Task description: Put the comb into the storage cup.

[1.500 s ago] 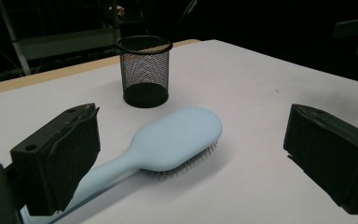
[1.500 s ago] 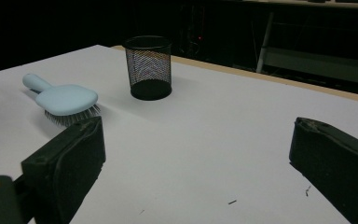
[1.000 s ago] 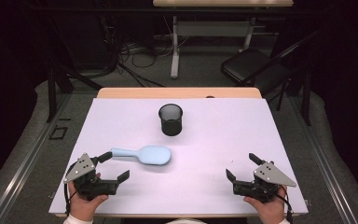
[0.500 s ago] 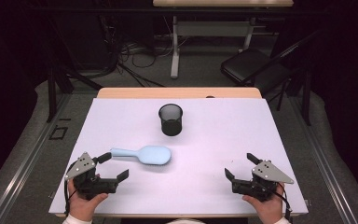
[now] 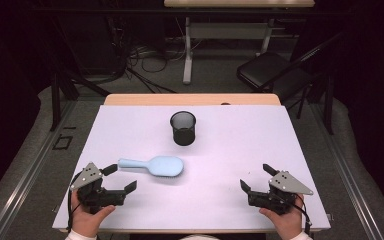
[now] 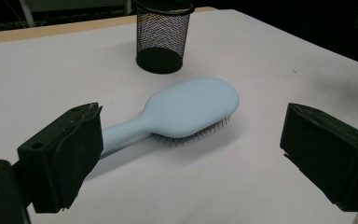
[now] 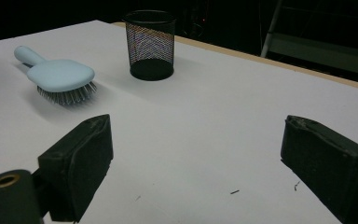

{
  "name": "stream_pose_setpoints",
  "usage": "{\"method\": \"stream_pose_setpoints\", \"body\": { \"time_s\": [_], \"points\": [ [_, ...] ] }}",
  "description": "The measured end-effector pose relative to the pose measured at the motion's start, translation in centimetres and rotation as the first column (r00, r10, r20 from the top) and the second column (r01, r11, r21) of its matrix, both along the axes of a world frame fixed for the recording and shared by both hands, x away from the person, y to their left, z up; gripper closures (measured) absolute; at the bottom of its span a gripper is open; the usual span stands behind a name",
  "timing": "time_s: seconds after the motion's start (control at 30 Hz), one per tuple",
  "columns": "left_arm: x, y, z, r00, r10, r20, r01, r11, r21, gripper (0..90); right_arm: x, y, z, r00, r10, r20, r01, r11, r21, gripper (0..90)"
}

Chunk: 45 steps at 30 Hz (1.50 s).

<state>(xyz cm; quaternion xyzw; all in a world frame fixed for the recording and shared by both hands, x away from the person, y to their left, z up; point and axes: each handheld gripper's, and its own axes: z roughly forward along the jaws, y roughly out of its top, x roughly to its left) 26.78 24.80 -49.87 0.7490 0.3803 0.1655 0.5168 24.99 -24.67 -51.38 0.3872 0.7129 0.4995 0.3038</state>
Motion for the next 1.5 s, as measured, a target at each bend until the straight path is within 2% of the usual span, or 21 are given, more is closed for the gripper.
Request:
{"method": "stream_pose_setpoints", "body": {
  "time_s": [0.1,0.13,0.27,0.3,0.37,0.6,0.77,0.9,0.97,1.13,1.5],
  "points": [
    [0.3,0.0,0.4,1.0,0.006,-0.007,-0.006,0.9998,0.019,7.7,0.0,0.0,0.0,1.0,-0.001,-0.004,0.001,1.0,0.0,9.6],
    [0.5,-0.1,0.8,0.9997,0.01,-0.022,-0.01,0.9997,0.023,7.7,0.0,0.0,-0.1,1.0,-0.002,-0.005,0.002,1.0,-0.001,9.8],
    [0.9,-0.1,1.1,0.9989,0.017,-0.044,-0.016,0.9998,0.013,9.3,0.1,0.0,-0.1,0.9999,-0.002,-0.011,0.002,1.0,0.002,10.4],
    [1.0,-0.1,1.2,0.9986,0.021,-0.049,-0.021,0.9997,0.013,13.3,0.1,0.0,-0.1,0.9999,-0.002,-0.011,0.003,1.0,0.004,10.7],
    [1.3,-0.1,1.4,0.9981,0.024,-0.056,-0.023,0.9996,0.019,14.9,0.1,-0.1,-0.1,0.9999,-0.004,-0.012,0.004,1.0,0.007,11.1],
    [2.2,-0.2,2.3,0.9971,0.024,-0.073,-0.022,0.9993,0.03,15.4,0.0,0.0,-0.1,0.9999,-0.005,-0.013,0.005,1.0,0.006,11.8],
    [3.0,-0.2,3.2,0.9955,0.026,-0.091,-0.021,0.9979,0.061,16.2,0.1,0.0,-0.2,0.9999,-0.004,-0.016,0.004,1.0,0.018,12.5],
    [3.6,-0.2,3.5,0.9948,0.032,-0.097,-0.027,0.9981,0.056,16.4,0.1,-0.1,-0.2,0.9998,-0.006,-0.019,0.007,1.0,0.02,13.1],
    [3.9,-0.1,3.7,0.9937,0.03,-0.108,-0.025,0.9986,0.046,16.9,0.1,-0.1,-0.2,0.9997,-0.006,-0.023,0.006,1.0,0.021,13.3],
    [4.9,0.0,4.1,0.9891,0.054,-0.137,-0.044,0.9964,0.073,17.4,0.2,0.0,-0.3,0.9995,-0.003,-0.032,0.004,1.0,0.019,13.7],
    [6.7,-0.1,5.1,0.9854,0.085,-0.147,-0.071,0.9925,0.1,21.0,0.3,0.0,-0.4,0.9992,0.002,-0.041,-0.001,1.0,0.025,13.9]
  ]
}}
